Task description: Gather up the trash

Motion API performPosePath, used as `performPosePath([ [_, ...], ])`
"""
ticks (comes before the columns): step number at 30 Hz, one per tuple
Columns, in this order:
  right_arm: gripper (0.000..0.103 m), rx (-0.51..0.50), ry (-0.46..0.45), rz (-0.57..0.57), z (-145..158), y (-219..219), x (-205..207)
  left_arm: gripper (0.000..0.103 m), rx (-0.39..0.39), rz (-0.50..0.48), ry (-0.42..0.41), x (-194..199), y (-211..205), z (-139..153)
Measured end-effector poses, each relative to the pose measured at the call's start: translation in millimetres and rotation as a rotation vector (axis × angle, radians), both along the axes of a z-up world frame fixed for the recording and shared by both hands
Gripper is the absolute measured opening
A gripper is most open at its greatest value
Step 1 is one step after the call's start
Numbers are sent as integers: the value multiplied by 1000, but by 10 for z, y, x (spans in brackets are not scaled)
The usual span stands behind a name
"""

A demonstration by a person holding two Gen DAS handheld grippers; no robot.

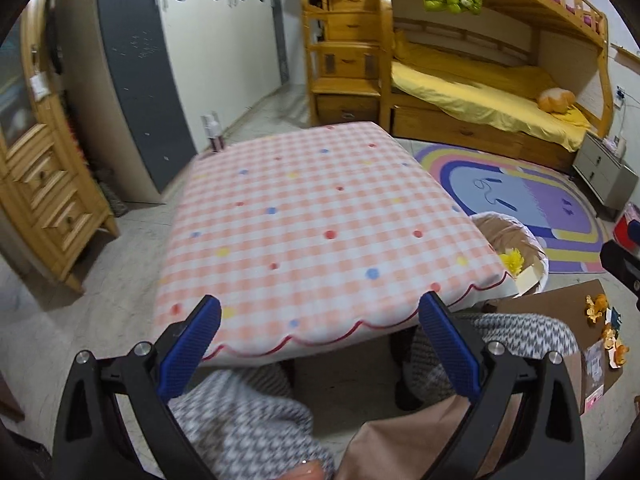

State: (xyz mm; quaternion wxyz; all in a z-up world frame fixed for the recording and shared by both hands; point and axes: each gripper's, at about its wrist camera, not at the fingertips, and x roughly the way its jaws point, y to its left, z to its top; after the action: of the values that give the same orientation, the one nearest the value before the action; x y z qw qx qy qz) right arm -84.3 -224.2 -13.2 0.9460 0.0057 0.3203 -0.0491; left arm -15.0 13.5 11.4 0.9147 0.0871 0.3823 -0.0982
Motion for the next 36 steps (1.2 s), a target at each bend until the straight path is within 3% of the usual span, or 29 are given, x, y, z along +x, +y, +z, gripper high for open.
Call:
performPosePath([
  [9, 94, -28, -3, 10, 58, 133, -220, 96, 8, 11, -37, -324, 127, 124],
  [36, 94, -31, 5, 1, -20, 74, -210, 96, 24, 36, -10, -225, 96, 18],
])
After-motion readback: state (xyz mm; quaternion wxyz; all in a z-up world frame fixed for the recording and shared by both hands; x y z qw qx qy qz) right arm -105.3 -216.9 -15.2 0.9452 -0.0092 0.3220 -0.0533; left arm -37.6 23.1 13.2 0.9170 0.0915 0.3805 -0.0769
